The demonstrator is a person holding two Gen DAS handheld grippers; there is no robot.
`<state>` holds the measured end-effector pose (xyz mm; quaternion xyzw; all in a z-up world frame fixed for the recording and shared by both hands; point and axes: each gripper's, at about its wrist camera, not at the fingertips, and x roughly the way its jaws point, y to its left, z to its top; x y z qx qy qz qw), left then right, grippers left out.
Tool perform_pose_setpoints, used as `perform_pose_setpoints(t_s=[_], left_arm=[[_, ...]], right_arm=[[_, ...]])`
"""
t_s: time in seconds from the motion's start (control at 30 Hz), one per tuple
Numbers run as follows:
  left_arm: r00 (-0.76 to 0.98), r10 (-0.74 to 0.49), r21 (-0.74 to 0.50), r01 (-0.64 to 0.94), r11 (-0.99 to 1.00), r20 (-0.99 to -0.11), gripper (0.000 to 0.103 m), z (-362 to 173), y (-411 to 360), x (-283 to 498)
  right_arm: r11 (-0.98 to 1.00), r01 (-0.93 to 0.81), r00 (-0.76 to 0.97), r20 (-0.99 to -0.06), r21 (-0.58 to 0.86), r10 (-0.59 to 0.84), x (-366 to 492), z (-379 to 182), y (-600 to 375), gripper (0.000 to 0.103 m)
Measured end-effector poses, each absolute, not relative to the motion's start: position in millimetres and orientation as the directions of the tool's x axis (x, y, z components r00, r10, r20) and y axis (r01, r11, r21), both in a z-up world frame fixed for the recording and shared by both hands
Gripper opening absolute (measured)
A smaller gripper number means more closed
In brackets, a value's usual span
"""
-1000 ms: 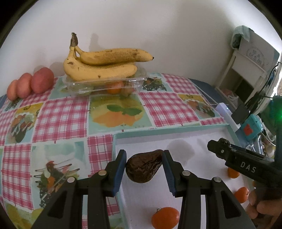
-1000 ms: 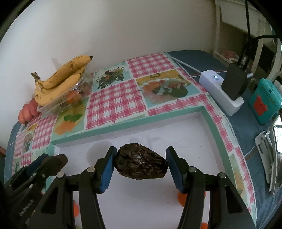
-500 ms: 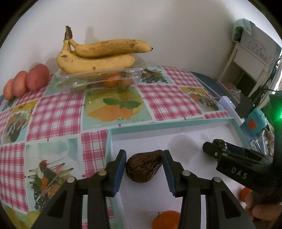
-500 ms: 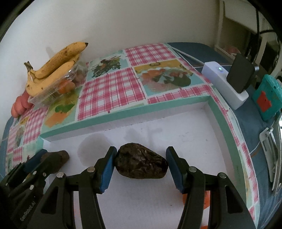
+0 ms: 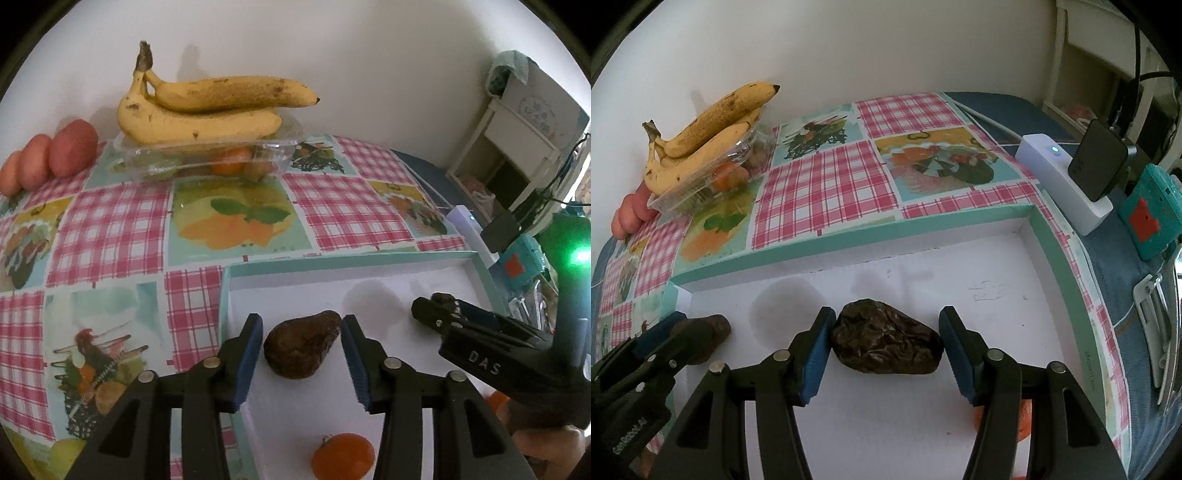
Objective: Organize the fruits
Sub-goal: 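Lower both dates into the white tray and open both tools, then move both open tools back toward the remaining fruit on the table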
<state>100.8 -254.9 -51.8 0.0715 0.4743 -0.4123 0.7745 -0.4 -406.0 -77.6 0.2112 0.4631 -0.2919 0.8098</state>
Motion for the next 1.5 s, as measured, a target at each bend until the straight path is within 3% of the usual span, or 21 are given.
perform_pose_setpoints(t_s=[0.07,0.17,0.3,0.4,0.63,0.7,0.77,1.17,1.5], left_arm=[[0.215,-0.576,-0.274,0.715,0.643,-0.789,0.061,-43,-253,99],[0.226,-0.585,-0.274,0.717,0.641,-0.779,0.061,-26,-245,100],[0.238,-0.579,-0.285,0.689,0.666,-0.779,0.064,-9,-228,107],[0.272,-0.557,-0.28,0.647,0.709,-0.785,0.074,4,-209,115],[0.381,-0.413,-0.202,0.484,0.851,-0.827,0.095,7,-148,134],[0.401,-0.364,-0.185,0.42,0.889,-0.841,0.099,3,-127,137],[0.397,-0.318,-0.178,0.35,0.92,-0.861,0.102,-4,-103,140],[0.42,-0.257,-0.208,0.16,0.965,-0.871,0.103,-10,-14,125],[0.462,-0.258,-0.186,0.195,0.963,-0.848,0.103,5,4,99]], right_arm=[[0.736,0.672,0.403,-0.873,0.078,-0.275,-1,-77,-407,0.06],[0.725,0.681,0.407,-0.876,0.101,-0.26,-4,-74,-409,0.061],[0.711,0.695,0.41,-0.87,0.104,-0.273,-9,-65,-406,0.07],[0.708,0.699,0.415,-0.864,0.102,-0.286,-13,-55,-403,0.07],[0.733,0.676,0.413,-0.862,0.074,-0.294,-13,-41,-381,0.085],[0.744,0.664,0.423,-0.857,0.072,-0.295,-13,-35,-371,0.093],[0.753,0.654,0.437,-0.85,0.074,-0.295,-16,-31,-364,0.093],[0.775,0.626,0.485,-0.818,0.08,-0.307,-47,-12,-312,0.093],[0.852,0.521,0.519,-0.809,0.041,-0.278,-51,-6,-246,0.093]])
